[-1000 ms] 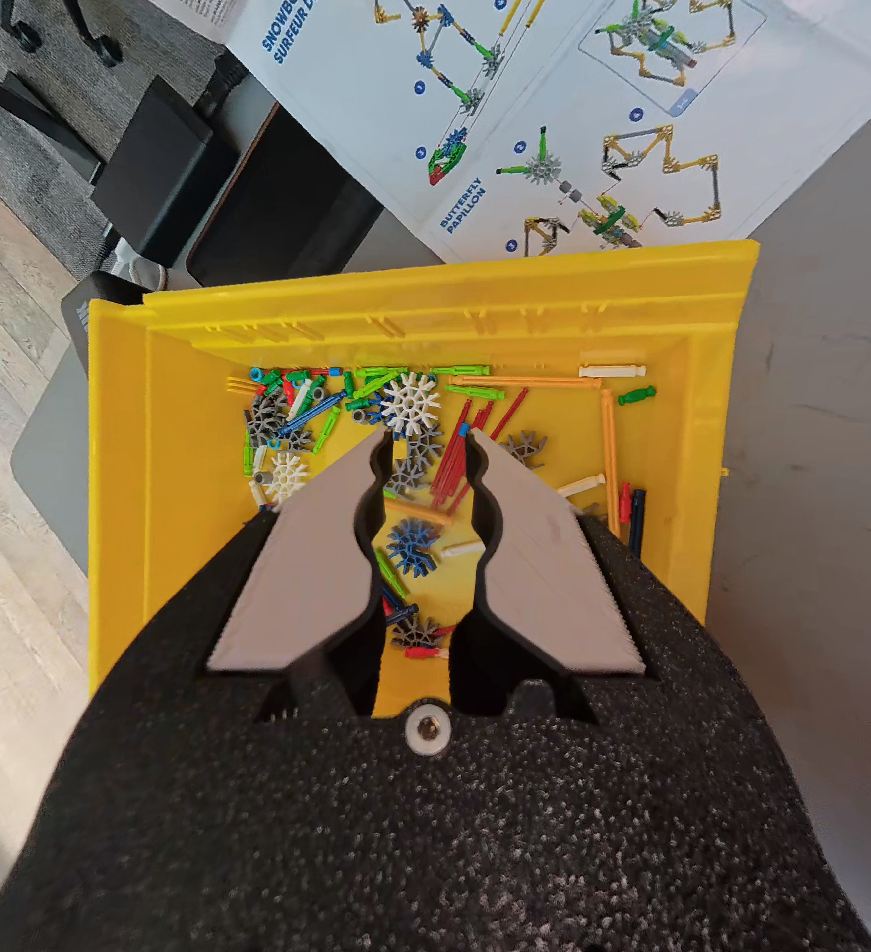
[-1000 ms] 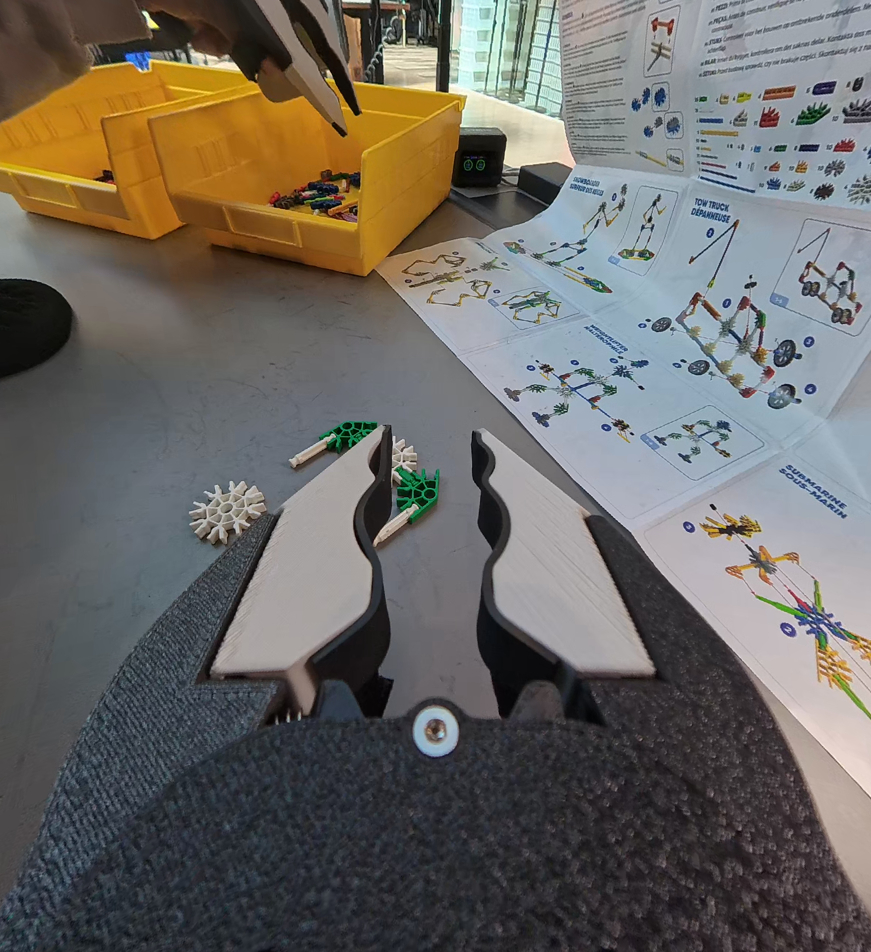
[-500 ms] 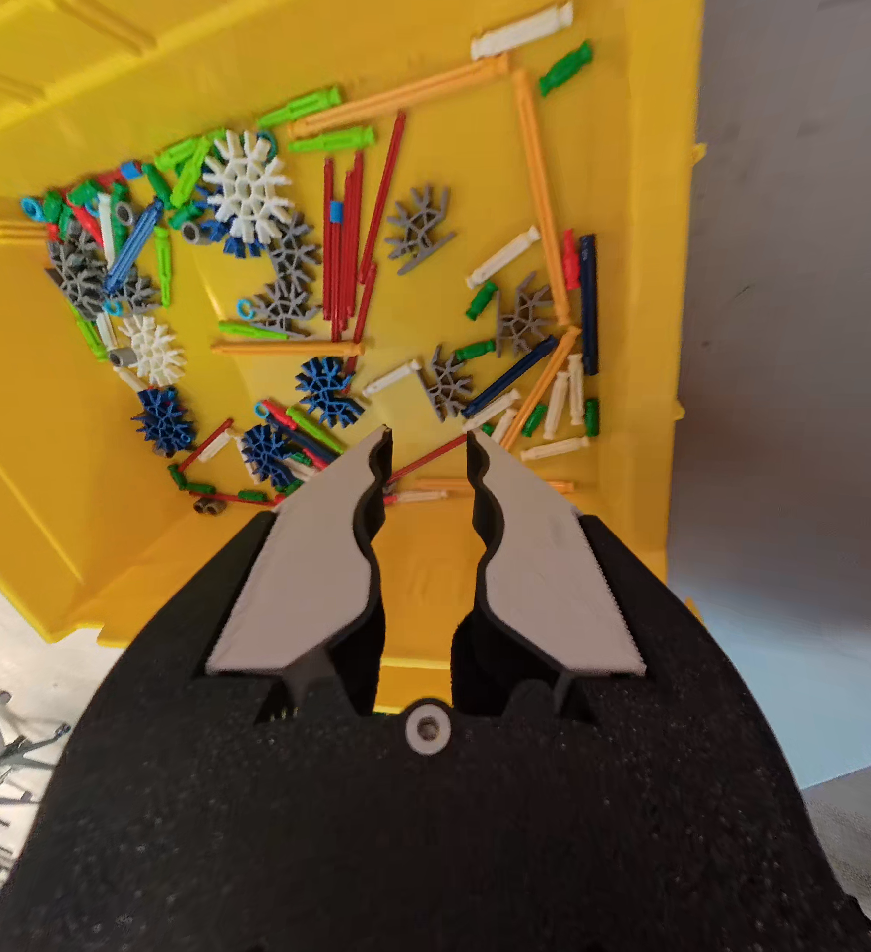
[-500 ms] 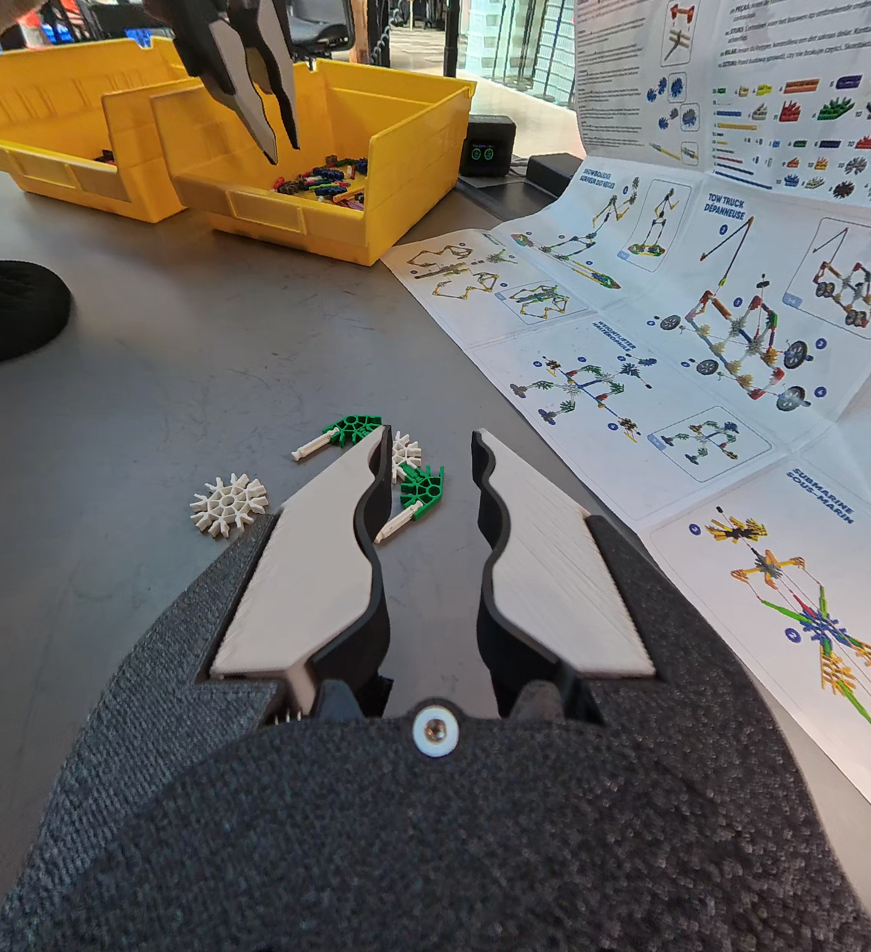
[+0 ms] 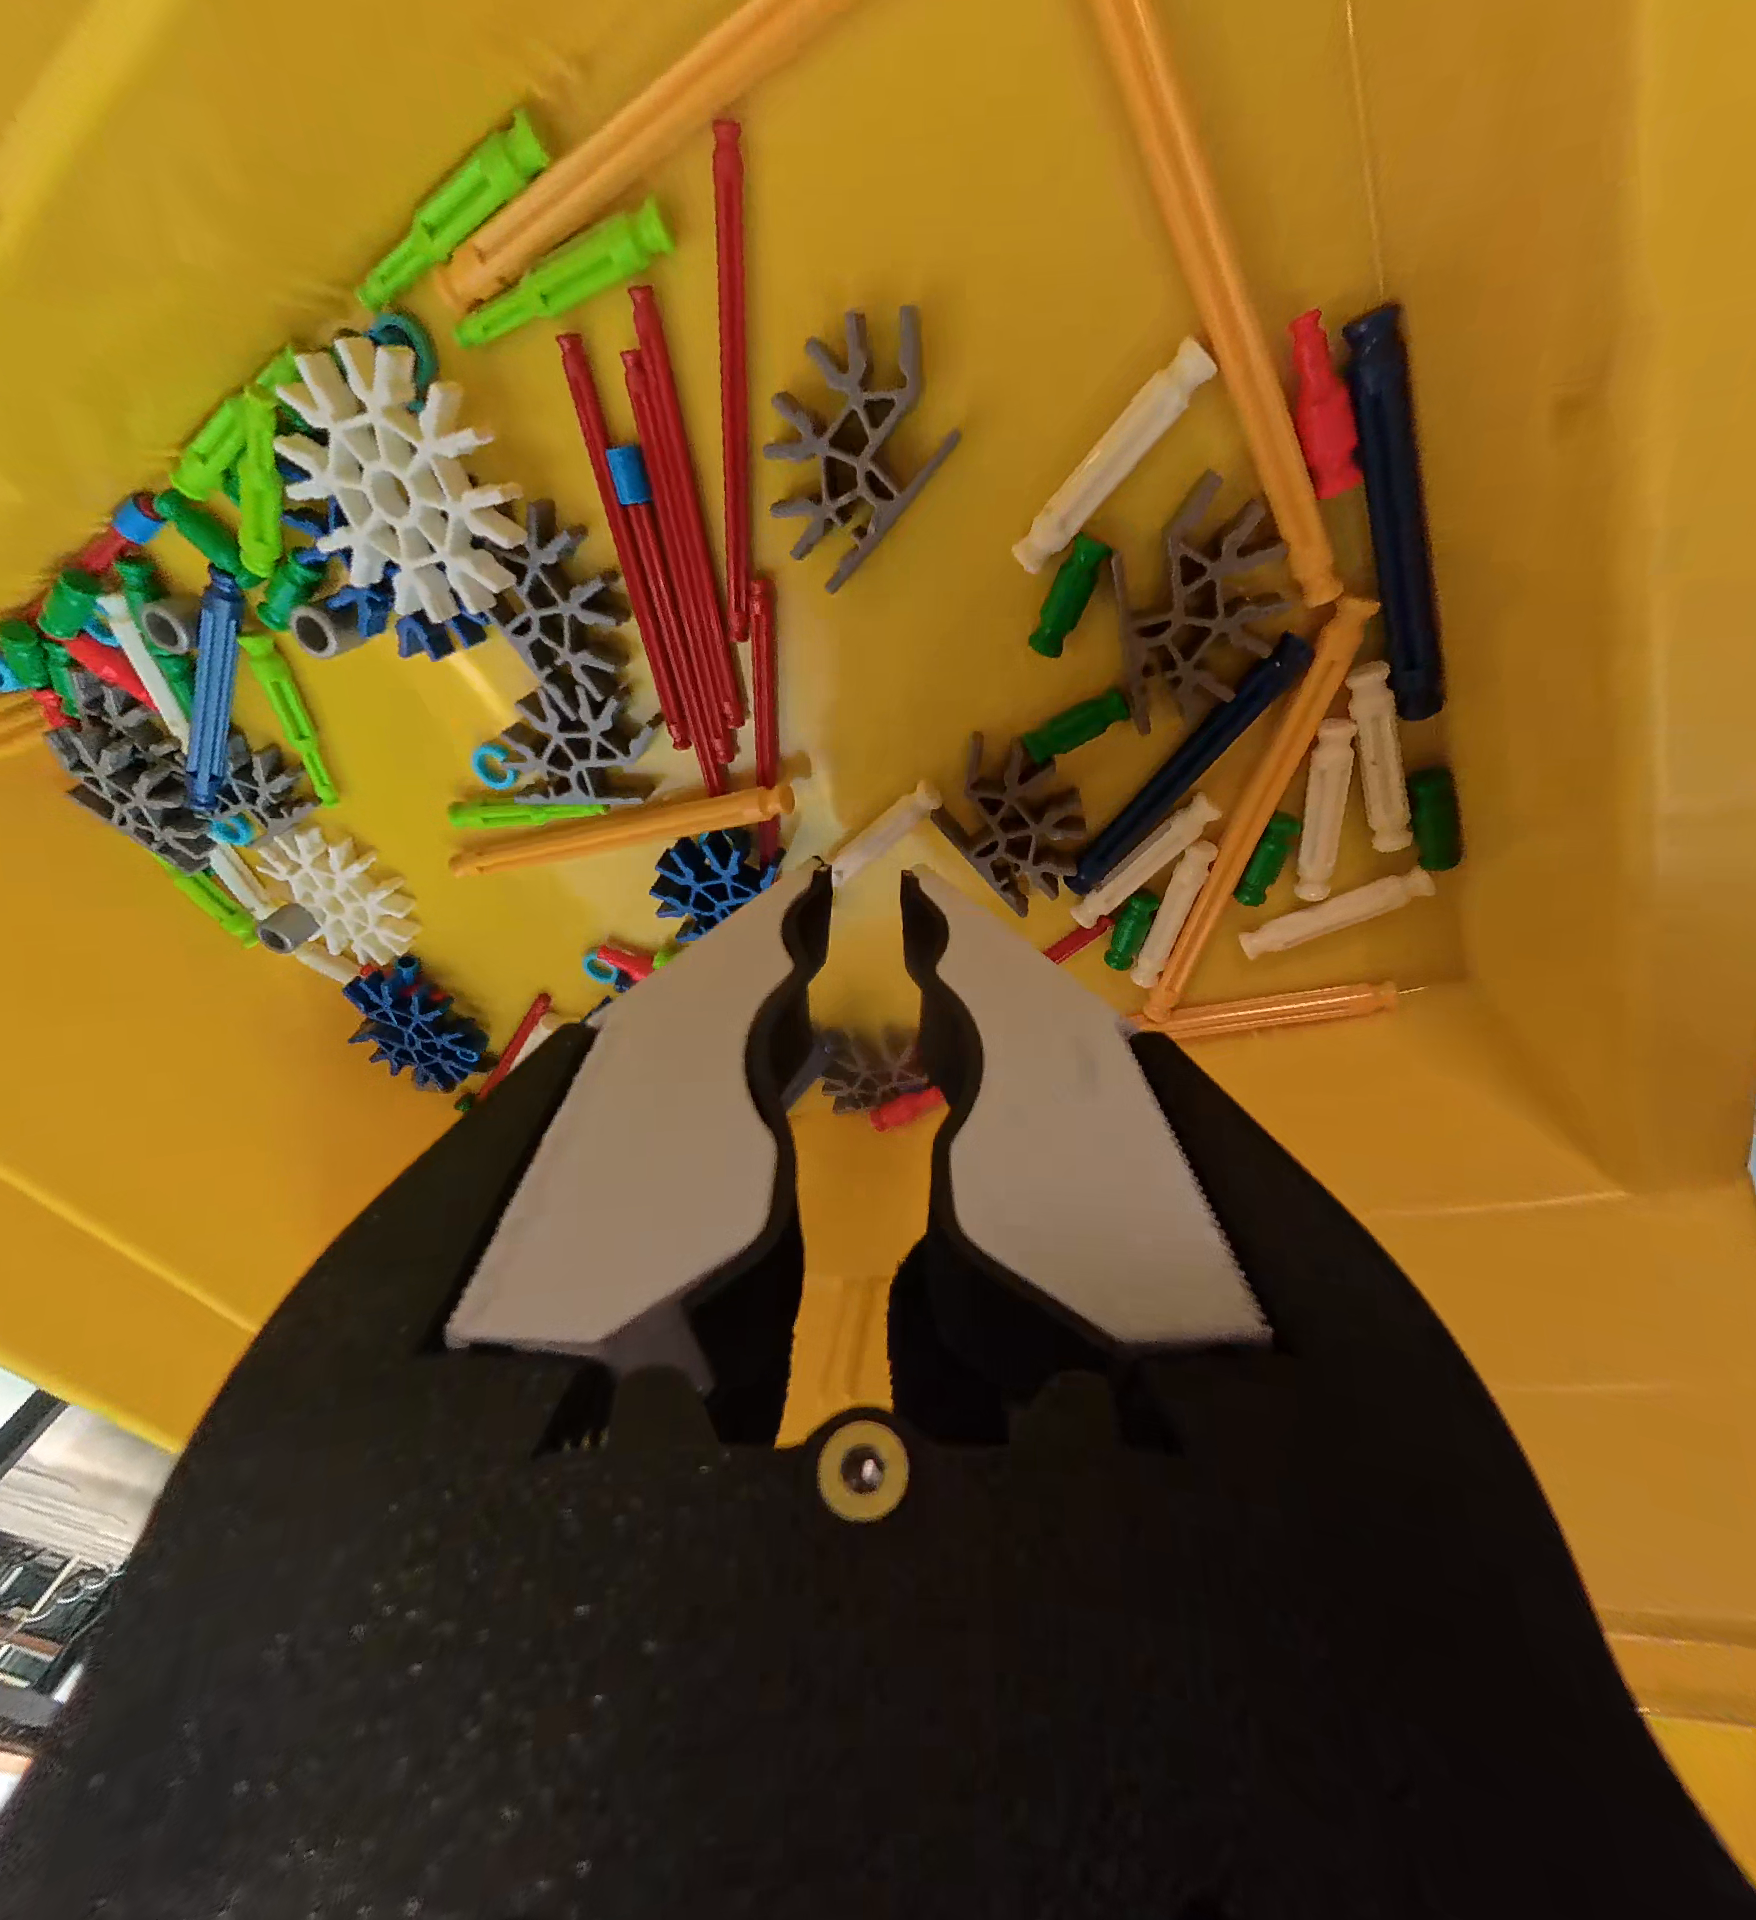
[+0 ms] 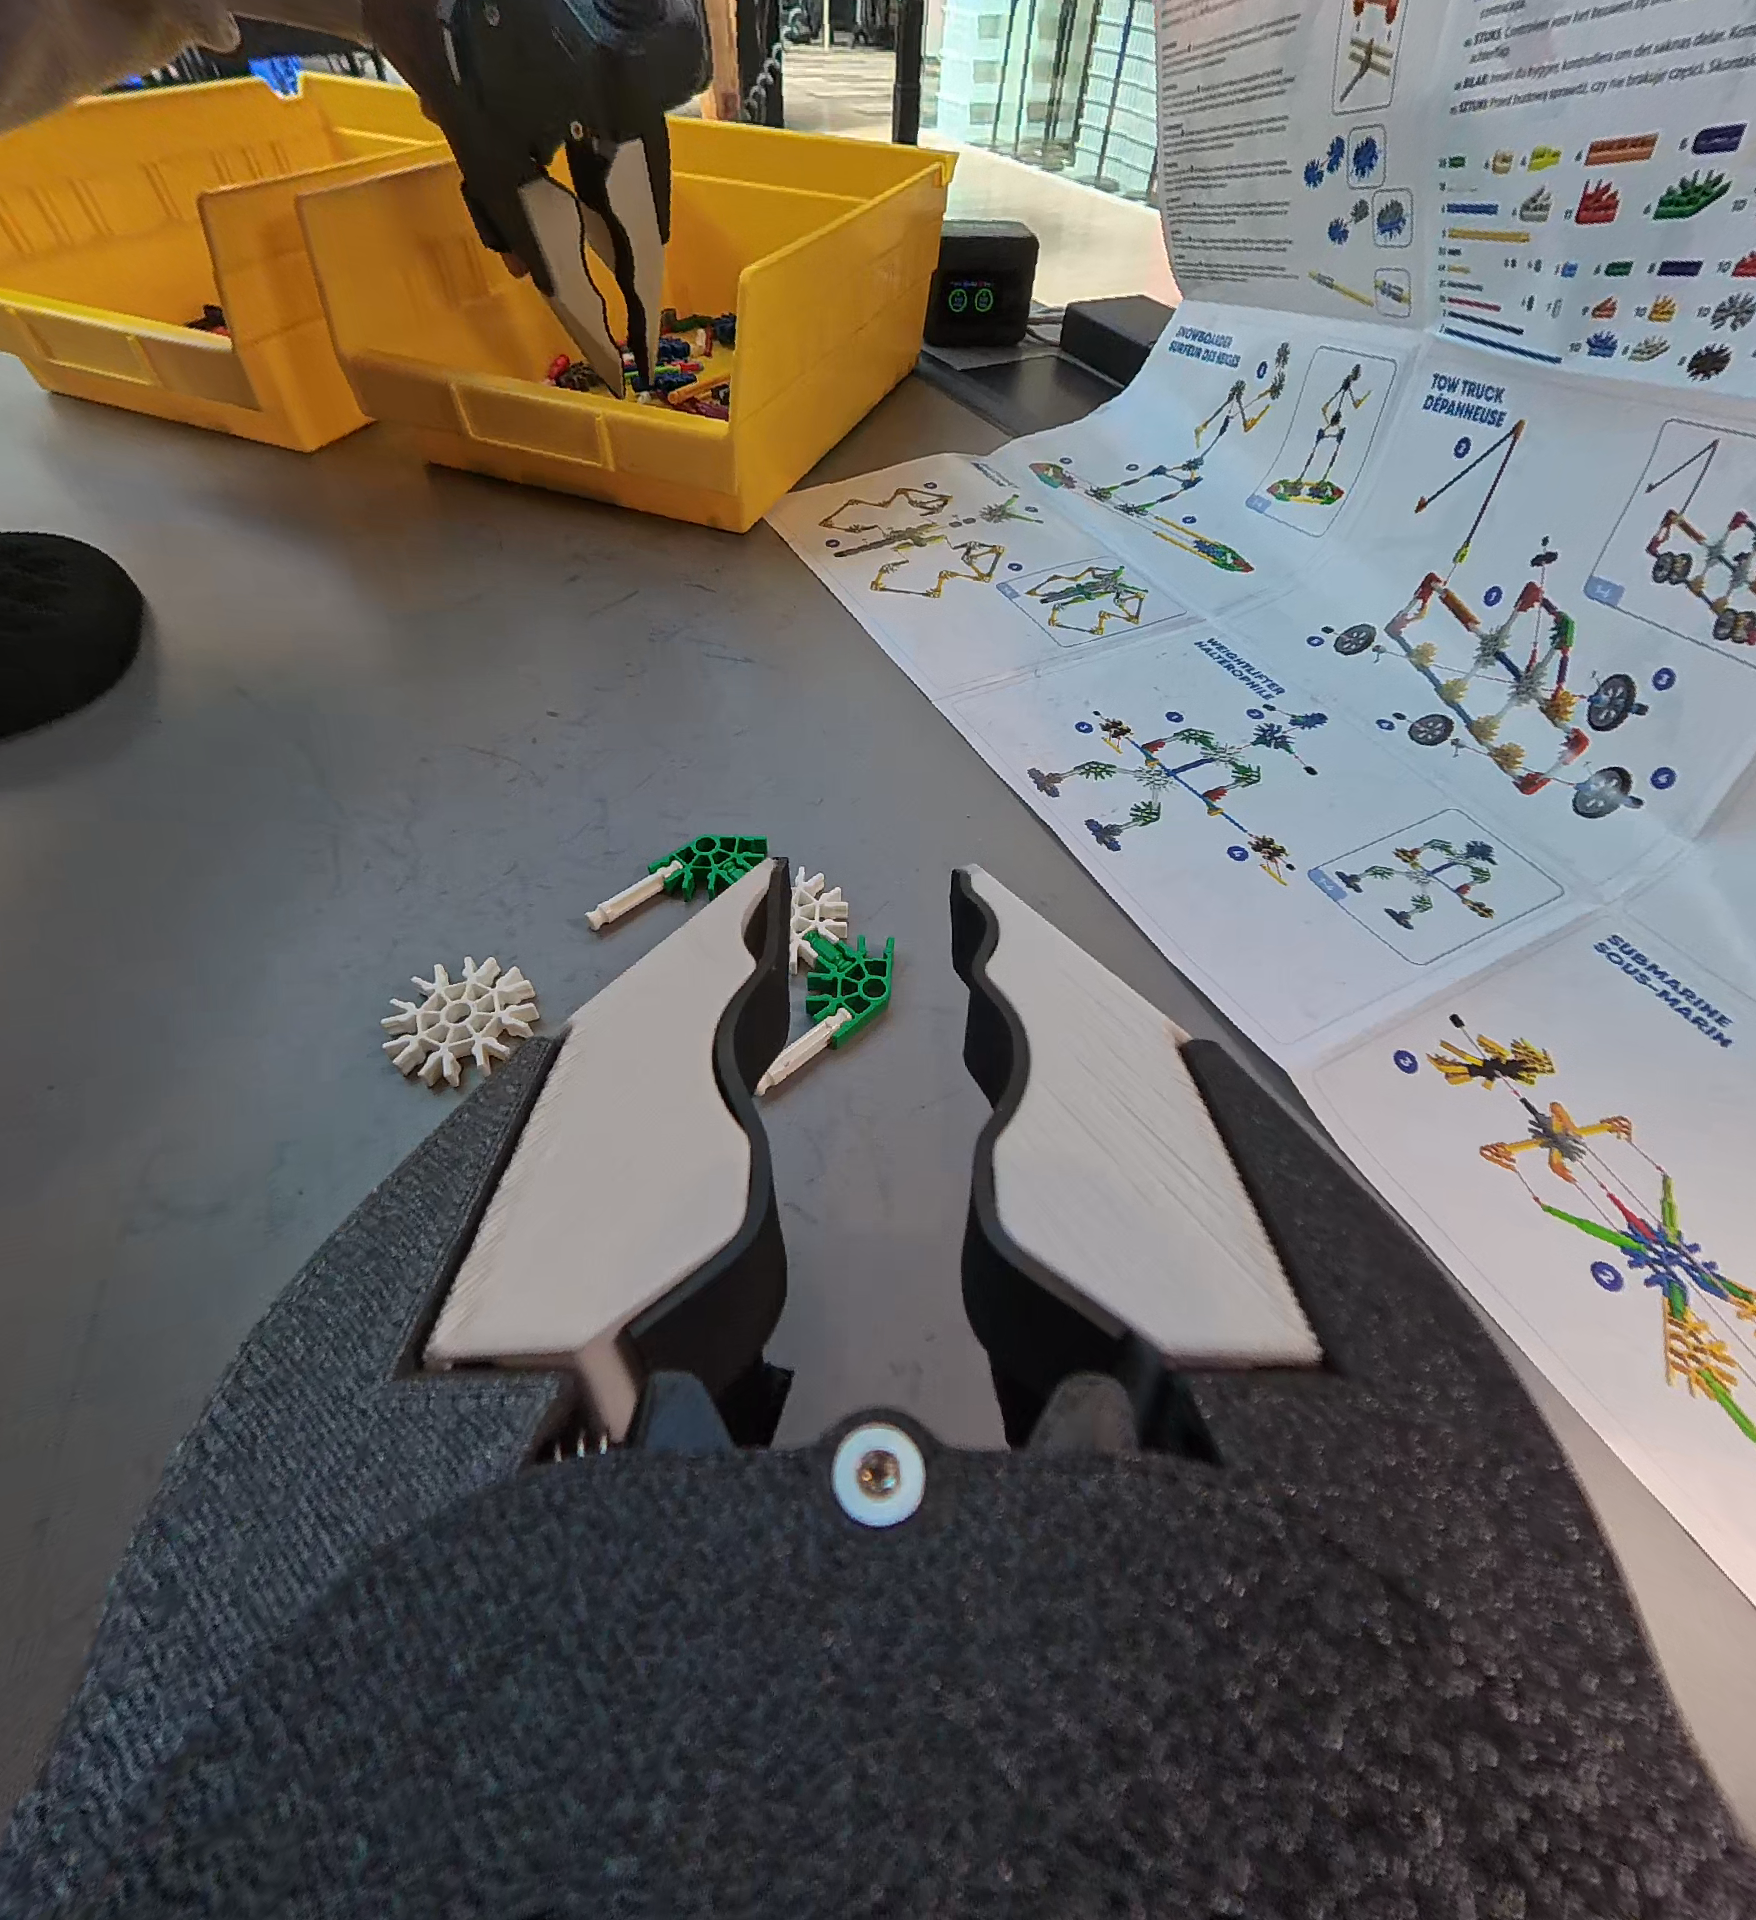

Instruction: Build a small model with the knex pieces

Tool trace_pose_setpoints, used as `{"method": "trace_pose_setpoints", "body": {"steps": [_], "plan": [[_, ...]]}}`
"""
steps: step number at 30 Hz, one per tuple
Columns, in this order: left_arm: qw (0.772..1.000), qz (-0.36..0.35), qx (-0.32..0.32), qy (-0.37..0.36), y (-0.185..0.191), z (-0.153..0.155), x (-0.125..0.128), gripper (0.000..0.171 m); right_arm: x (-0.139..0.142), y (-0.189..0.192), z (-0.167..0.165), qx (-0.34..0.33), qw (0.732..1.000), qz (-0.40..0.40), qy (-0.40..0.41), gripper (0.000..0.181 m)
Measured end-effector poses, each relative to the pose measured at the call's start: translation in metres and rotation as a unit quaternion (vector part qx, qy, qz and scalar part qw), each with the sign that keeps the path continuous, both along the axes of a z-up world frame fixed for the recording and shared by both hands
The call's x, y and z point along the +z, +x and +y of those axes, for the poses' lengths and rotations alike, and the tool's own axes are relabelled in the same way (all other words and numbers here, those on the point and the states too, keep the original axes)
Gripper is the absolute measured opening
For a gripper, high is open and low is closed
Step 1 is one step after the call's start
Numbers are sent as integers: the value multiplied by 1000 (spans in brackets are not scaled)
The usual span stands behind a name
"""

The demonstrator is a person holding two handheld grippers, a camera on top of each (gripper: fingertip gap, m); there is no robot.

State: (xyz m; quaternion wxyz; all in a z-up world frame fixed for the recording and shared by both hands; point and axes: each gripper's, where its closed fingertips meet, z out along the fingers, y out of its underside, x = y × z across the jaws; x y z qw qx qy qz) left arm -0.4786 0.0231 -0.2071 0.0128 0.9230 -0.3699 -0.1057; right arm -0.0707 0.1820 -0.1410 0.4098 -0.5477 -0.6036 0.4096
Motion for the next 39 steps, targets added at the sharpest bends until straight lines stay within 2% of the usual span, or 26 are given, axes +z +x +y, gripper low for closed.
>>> {"method": "trace_pose_setpoints", "body": {"steps": [5,9,12,14,17,20,22,24,28,31,34,37,39], "plan": [[999,11,-26,-19,-2,0,-10,11,-1,0,-2,8,1000,-4,0,29],[1000,5,-2,-25,-3,-1,-9,4,-2,-1,-4,11,1000,-6,3,29],[999,40,26,1,-13,2,7,3,-1,0,-4,11,1000,-4,5,29],[996,38,47,63,-6,15,32,3,-1,0,-5,11,1000,-2,7,29],[985,-46,53,157,51,37,79,3,-1,0,-5,14,1000,-4,7,29],[971,-147,32,184,138,40,96,4,-2,0,-6,15,1000,-6,11,29],[964,-201,21,173,194,36,83,4,-2,0,-7,15,1000,-5,17,29],[957,-239,24,164,238,34,60,4,-3,0,-8,15,1000,-7,24,29],[942,-305,43,134,293,36,14,4,-4,0,-9,15,999,-10,32,29],[940,-313,51,125,308,42,-6,4,-4,0,-10,16,999,-9,33,29],[939,-313,46,133,314,46,-11,4,-4,0,-10,19,999,-10,33,30],[941,-303,25,149,311,48,-7,11,-7,1,-12,24,999,-16,38,30],[938,-292,25,185,294,53,11,12,-8,1,-14,26,998,-20,46,30]]}}
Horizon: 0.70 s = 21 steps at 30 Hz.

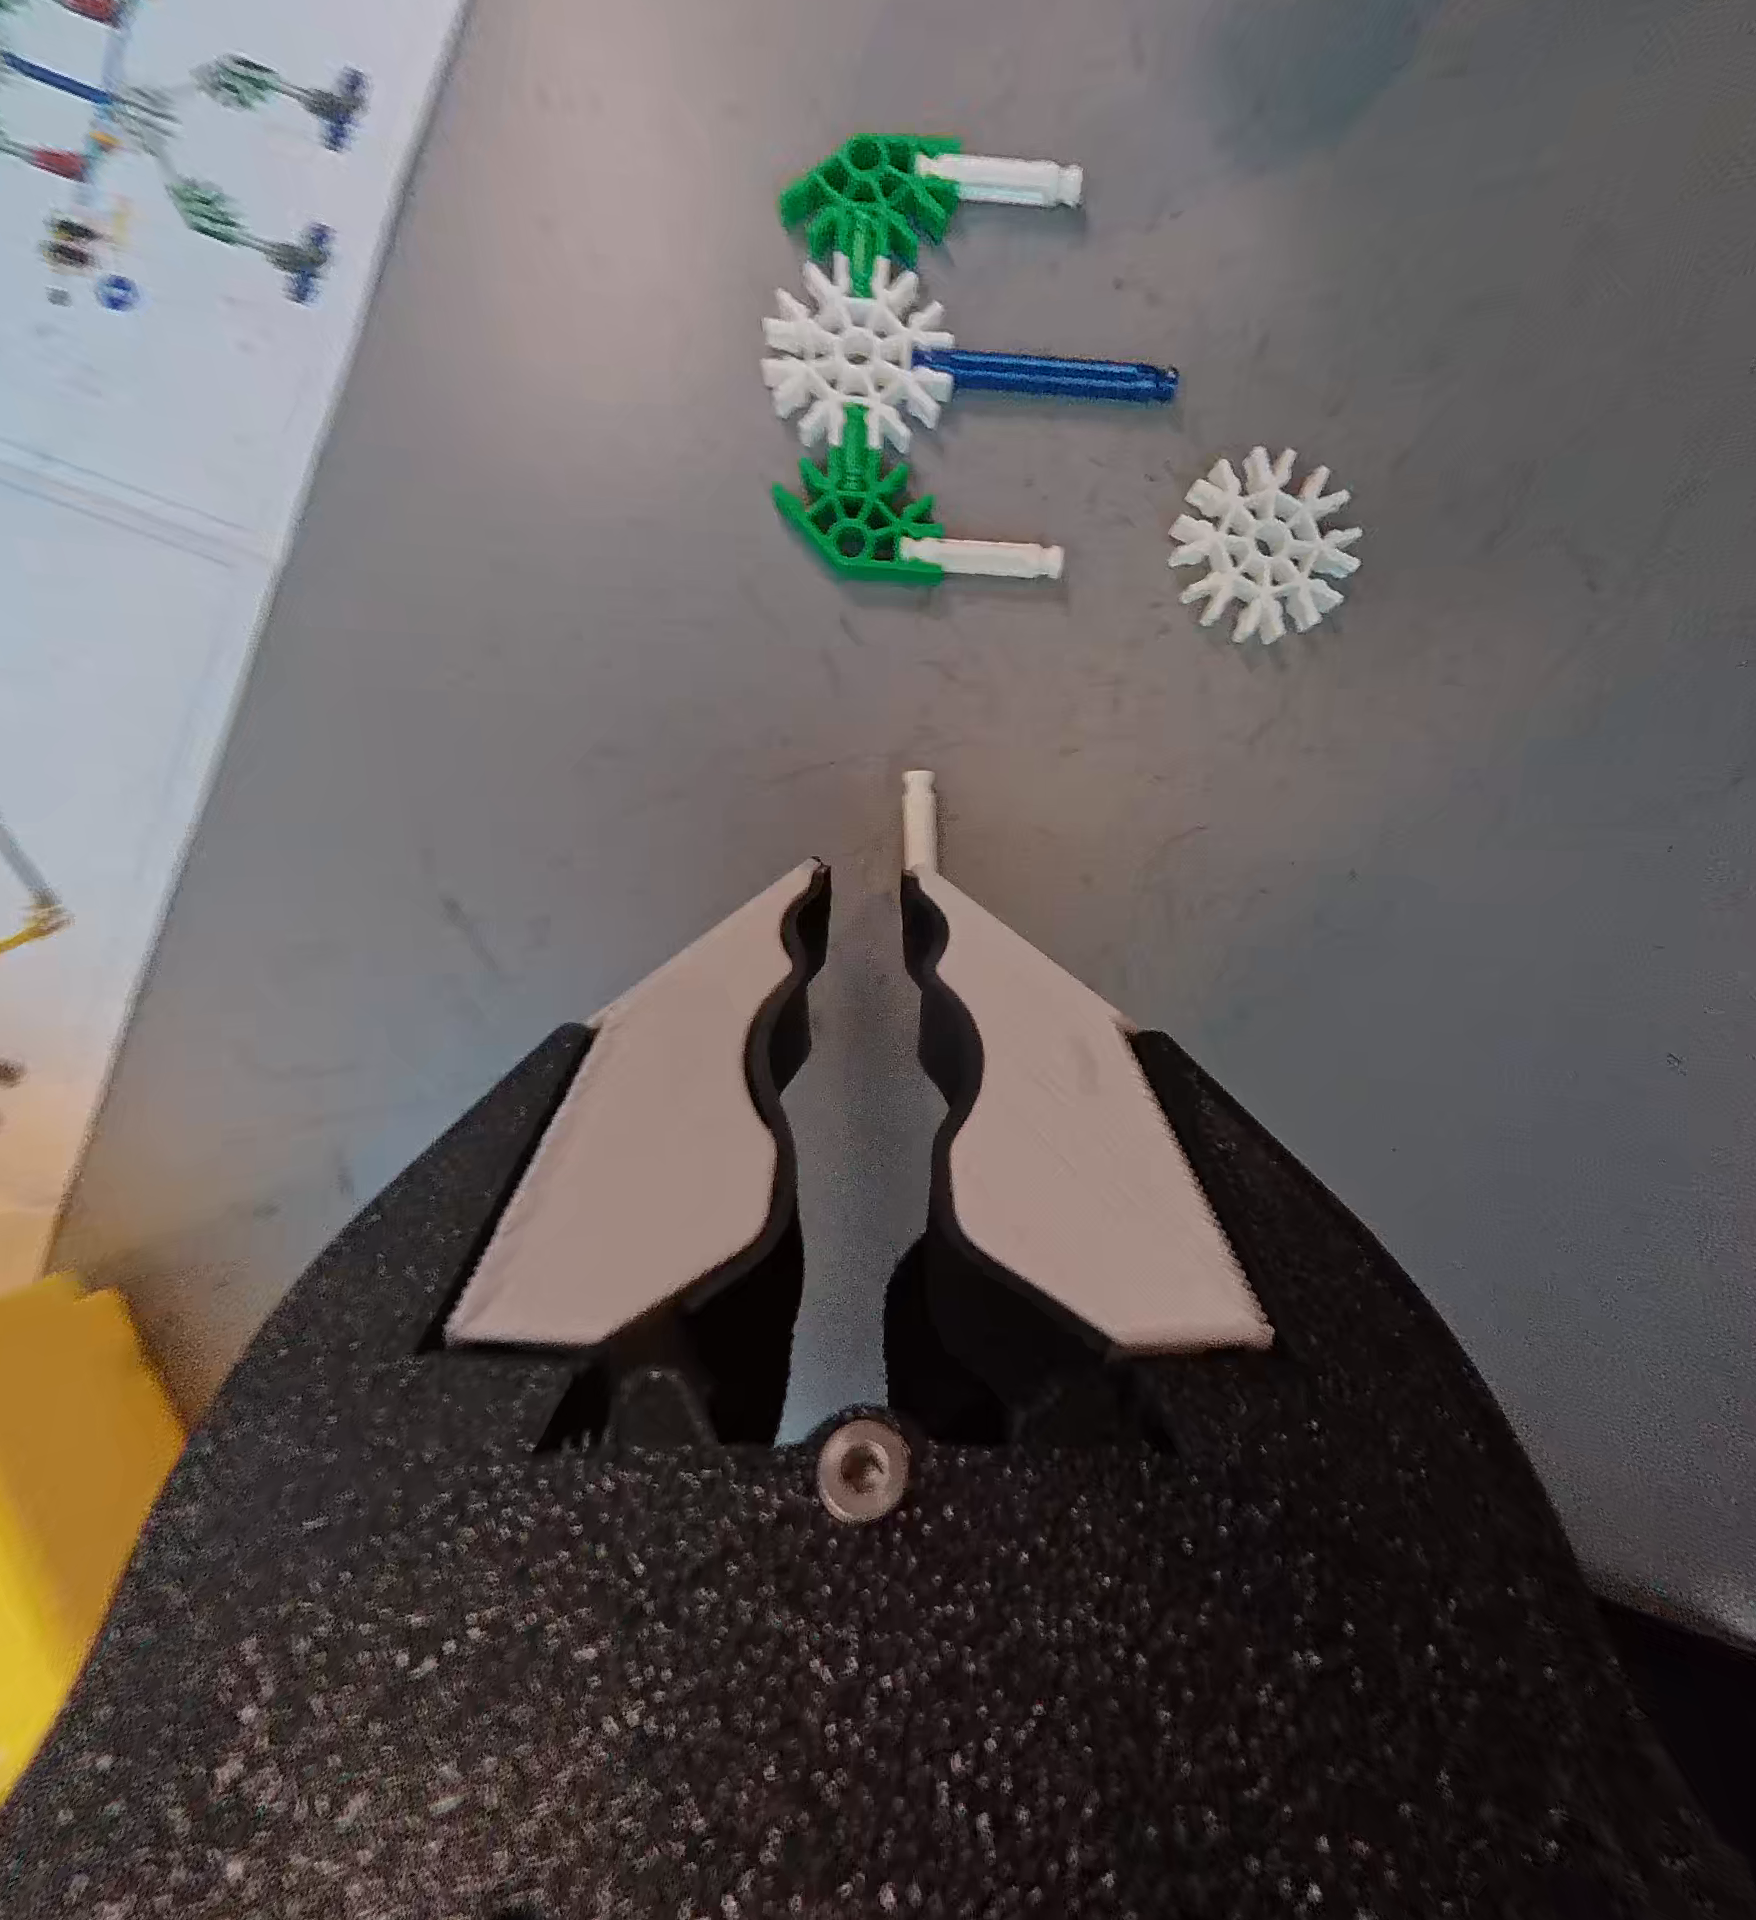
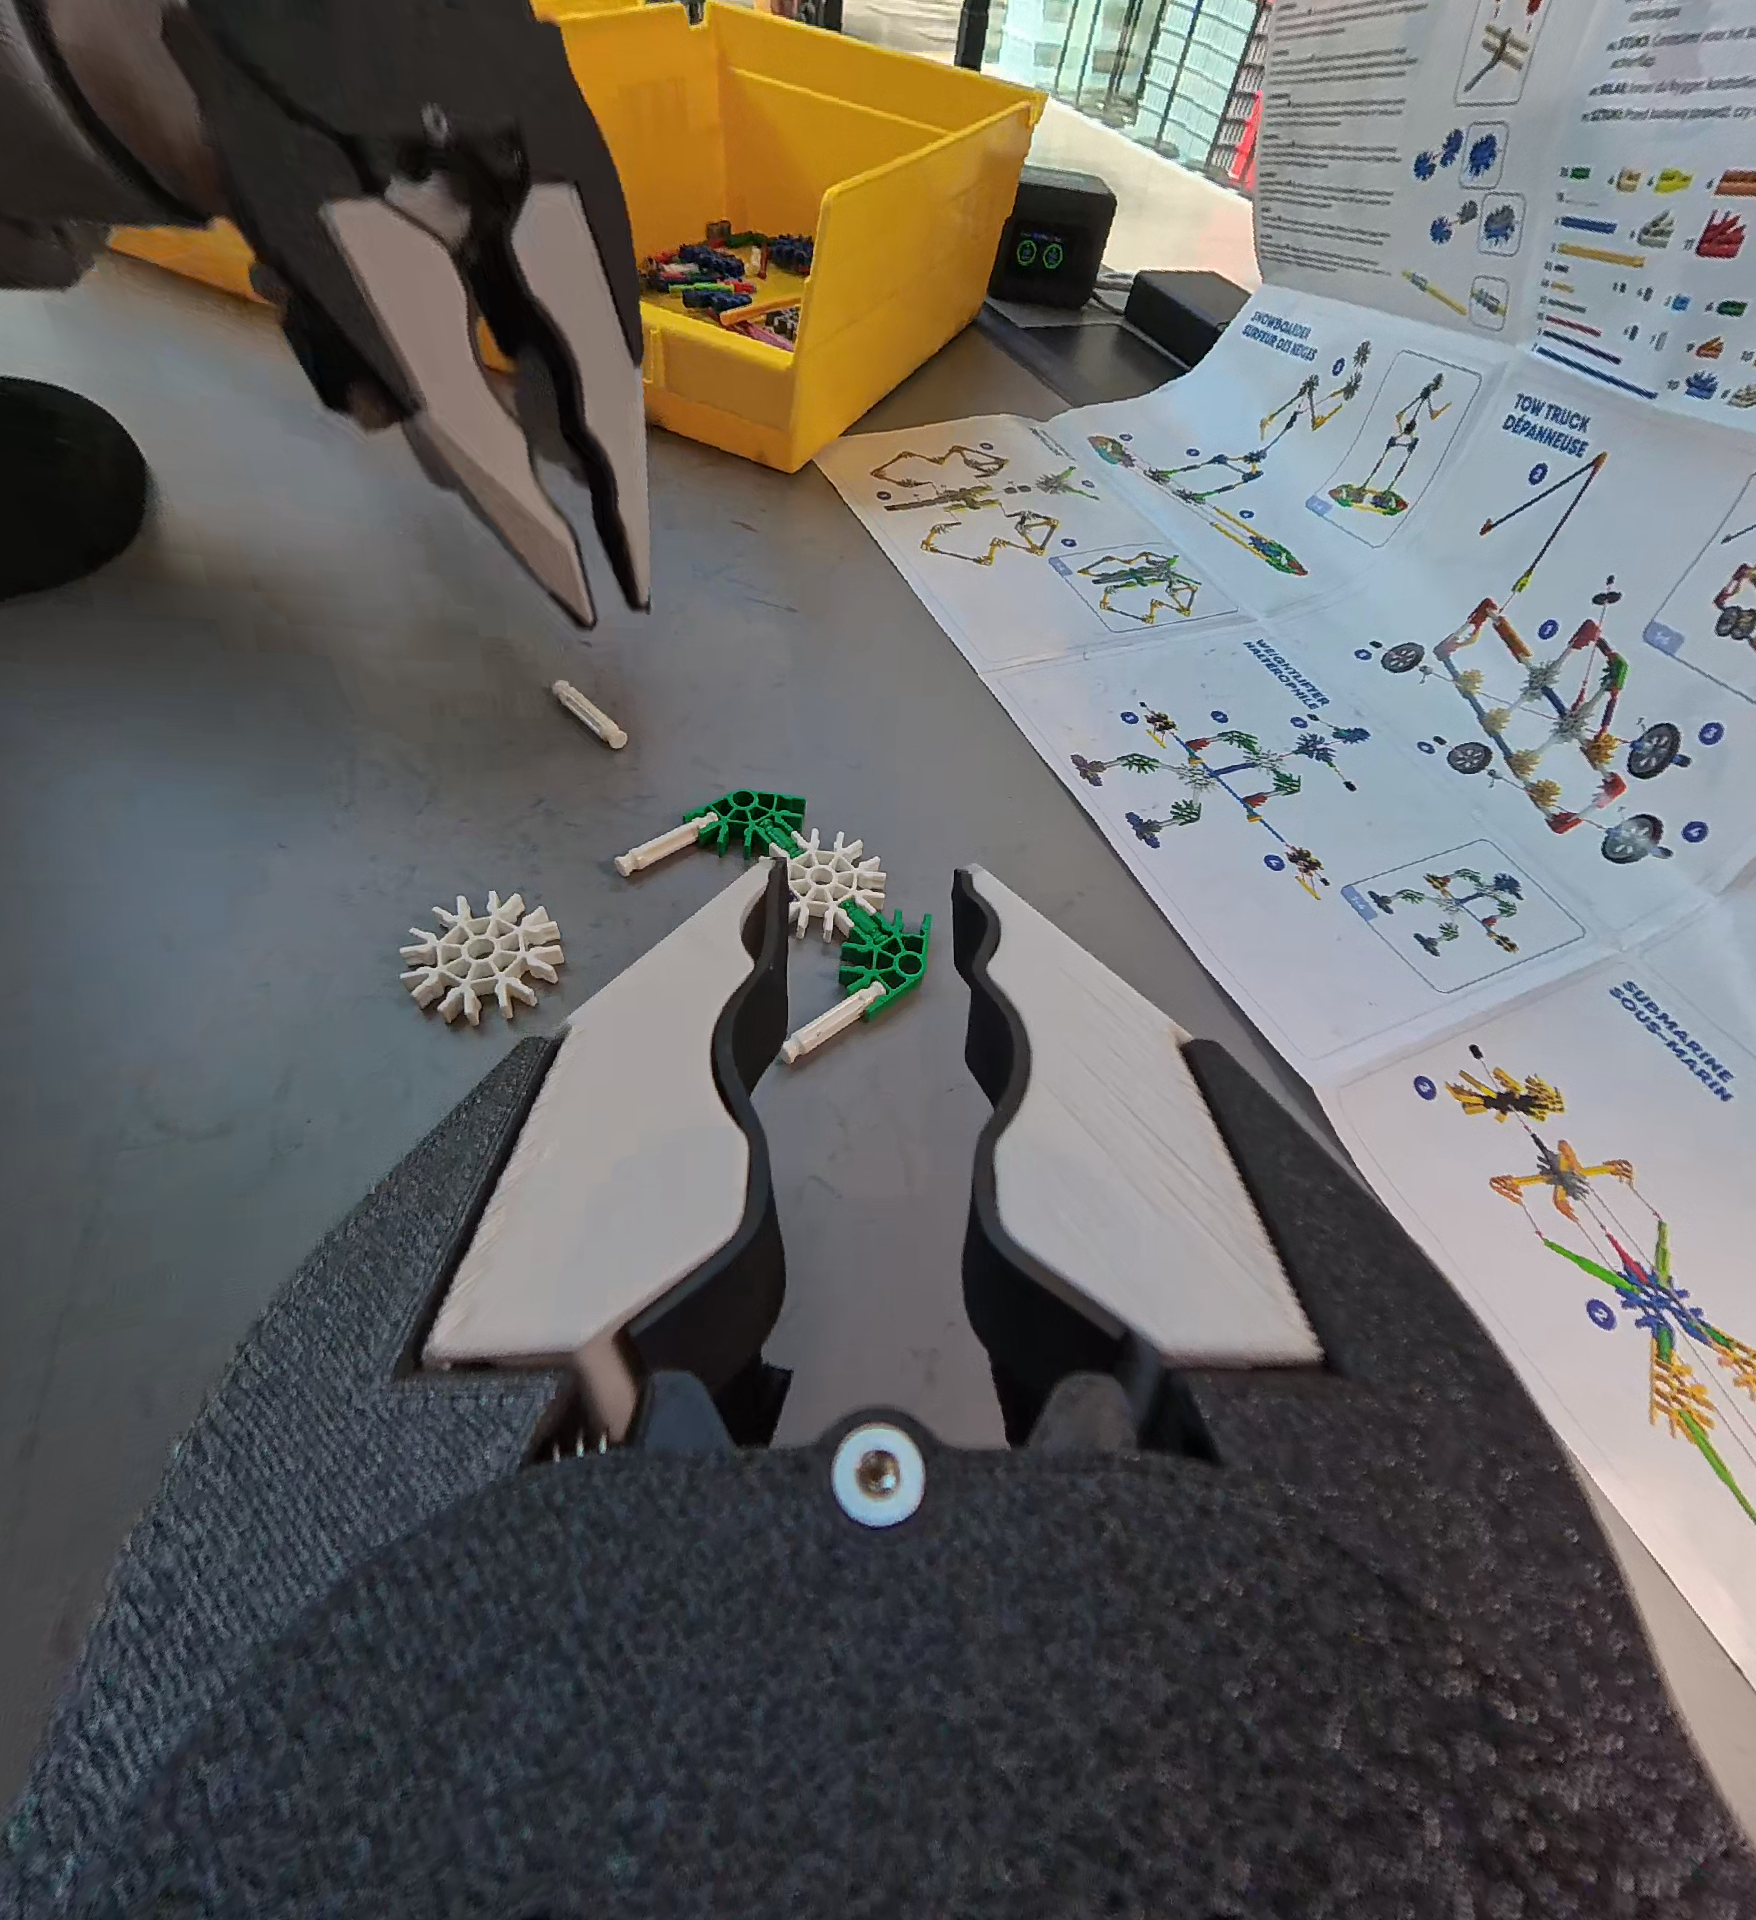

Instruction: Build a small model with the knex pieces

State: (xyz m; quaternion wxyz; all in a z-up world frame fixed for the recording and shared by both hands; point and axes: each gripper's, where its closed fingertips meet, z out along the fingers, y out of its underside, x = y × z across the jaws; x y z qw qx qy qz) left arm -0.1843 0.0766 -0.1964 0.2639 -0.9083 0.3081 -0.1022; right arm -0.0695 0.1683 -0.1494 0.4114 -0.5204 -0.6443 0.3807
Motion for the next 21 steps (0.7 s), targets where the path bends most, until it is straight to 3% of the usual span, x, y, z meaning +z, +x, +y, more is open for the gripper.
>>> {"method": "trace_pose_setpoints", "body": {"steps": [2,5,7,10,15,21], "plan": [[998,18,49,47,-39,11,35,13,-1,0,-1,2,1000,-3,4,30],[984,84,135,77,-126,12,85,13,-1,-1,-1,2,1000,-4,3,32],[974,149,172,17,-187,-7,87,21,0,0,0,1,1000,-1,-2,33],[951,230,185,-90,-258,-38,63,21,2,0,2,-4,1000,5,-9,35],[949,225,129,-181,-272,-55,17,19,4,0,6,-13,1000,10,-19,35],[971,186,15,-152,-237,-32,-6,19,6,1,10,-18,999,14,-32,35]]}}
